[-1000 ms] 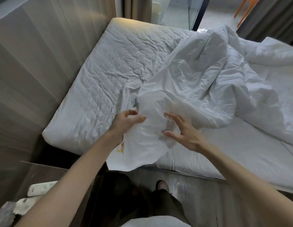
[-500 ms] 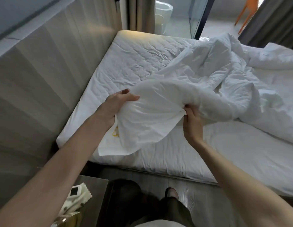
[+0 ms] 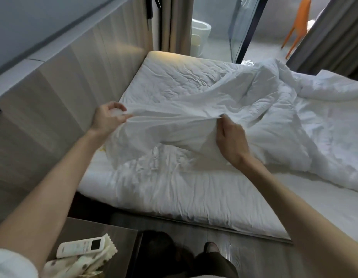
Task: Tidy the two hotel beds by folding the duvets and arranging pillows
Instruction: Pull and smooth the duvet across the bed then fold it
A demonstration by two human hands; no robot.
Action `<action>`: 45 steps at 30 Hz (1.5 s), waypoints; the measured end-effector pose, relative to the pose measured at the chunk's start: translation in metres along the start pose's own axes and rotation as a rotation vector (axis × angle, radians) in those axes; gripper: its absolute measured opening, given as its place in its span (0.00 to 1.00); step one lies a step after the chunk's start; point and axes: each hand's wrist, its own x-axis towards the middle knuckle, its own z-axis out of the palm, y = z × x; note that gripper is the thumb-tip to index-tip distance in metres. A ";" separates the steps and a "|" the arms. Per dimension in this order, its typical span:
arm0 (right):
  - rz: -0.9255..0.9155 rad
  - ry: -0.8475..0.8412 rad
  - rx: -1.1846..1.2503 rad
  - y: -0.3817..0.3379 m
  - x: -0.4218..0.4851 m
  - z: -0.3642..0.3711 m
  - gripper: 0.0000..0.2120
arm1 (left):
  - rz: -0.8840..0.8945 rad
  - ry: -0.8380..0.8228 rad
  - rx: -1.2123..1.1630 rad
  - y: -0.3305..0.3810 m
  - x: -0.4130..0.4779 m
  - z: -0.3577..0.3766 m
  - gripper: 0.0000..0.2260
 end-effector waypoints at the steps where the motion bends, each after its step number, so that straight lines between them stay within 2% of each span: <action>1: -0.033 -0.021 0.035 -0.020 0.005 0.006 0.14 | 0.068 0.013 0.096 -0.003 0.008 -0.018 0.12; 3: -0.079 -0.092 0.105 -0.054 0.013 0.024 0.08 | 0.132 0.031 0.266 -0.016 0.021 -0.053 0.10; 6: -0.118 -0.234 0.171 -0.085 0.011 0.059 0.06 | 0.067 0.098 0.511 -0.045 0.018 -0.083 0.02; 9: -0.042 -0.538 0.168 -0.077 -0.019 0.107 0.09 | -0.052 0.104 0.736 -0.092 0.005 -0.081 0.10; 12: 0.060 -0.918 0.139 -0.051 -0.050 0.148 0.11 | -0.237 0.016 0.753 -0.134 -0.008 -0.069 0.25; 14: 0.138 -1.061 0.167 -0.039 -0.059 0.160 0.16 | -0.254 -0.025 0.777 -0.145 -0.017 -0.057 0.25; 15: 0.170 -1.078 0.175 -0.036 -0.060 0.162 0.18 | -0.220 -0.043 0.807 -0.145 -0.023 -0.048 0.23; 21: 0.139 -0.906 0.130 0.003 -0.050 0.141 0.20 | -0.073 -0.139 0.924 -0.107 -0.048 0.019 0.18; 27: 0.180 -0.710 0.057 0.081 -0.065 0.056 0.22 | 0.208 -0.282 0.930 -0.031 -0.084 0.117 0.20; 31: 0.320 -0.559 -0.018 0.148 -0.108 -0.020 0.21 | 0.360 -0.427 0.905 0.020 -0.124 0.199 0.21; 37: 0.586 -0.372 0.011 0.244 -0.193 -0.138 0.22 | 0.600 -0.630 0.884 0.092 -0.208 0.330 0.21; 45: 0.799 -0.176 -0.004 0.349 -0.319 -0.277 0.22 | 0.834 -0.725 0.850 0.159 -0.347 0.475 0.21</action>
